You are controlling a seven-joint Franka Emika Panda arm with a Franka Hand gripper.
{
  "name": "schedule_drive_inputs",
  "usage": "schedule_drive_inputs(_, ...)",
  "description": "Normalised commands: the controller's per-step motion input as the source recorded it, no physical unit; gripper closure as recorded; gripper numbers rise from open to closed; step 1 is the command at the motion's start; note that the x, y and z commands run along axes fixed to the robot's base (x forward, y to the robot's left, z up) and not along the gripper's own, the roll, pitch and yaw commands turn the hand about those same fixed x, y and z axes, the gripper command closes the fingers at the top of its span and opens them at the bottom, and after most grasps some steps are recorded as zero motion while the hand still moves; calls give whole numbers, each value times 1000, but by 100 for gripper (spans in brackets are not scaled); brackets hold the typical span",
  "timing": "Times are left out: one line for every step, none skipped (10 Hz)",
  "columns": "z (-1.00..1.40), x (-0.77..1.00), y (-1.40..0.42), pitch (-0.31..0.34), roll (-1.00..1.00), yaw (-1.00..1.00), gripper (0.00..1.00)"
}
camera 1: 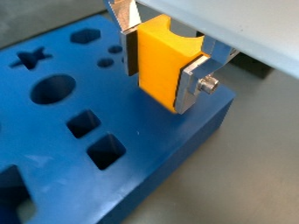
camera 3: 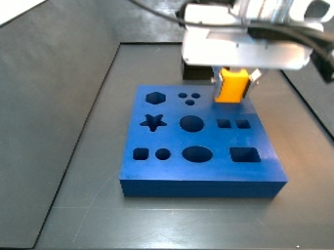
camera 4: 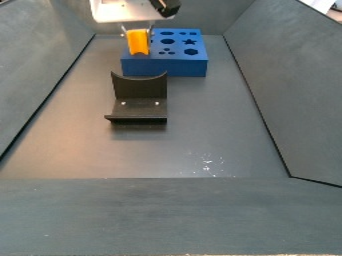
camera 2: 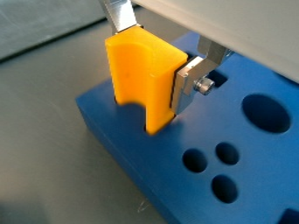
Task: Pick up the arch object. Move up. Rotate the arch object. Move to above the board. Insert the arch object.
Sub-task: Insert the arch object.
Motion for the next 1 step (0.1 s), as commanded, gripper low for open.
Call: schedule_drive_inputs(0,-69,171,-54,-99,-80,100)
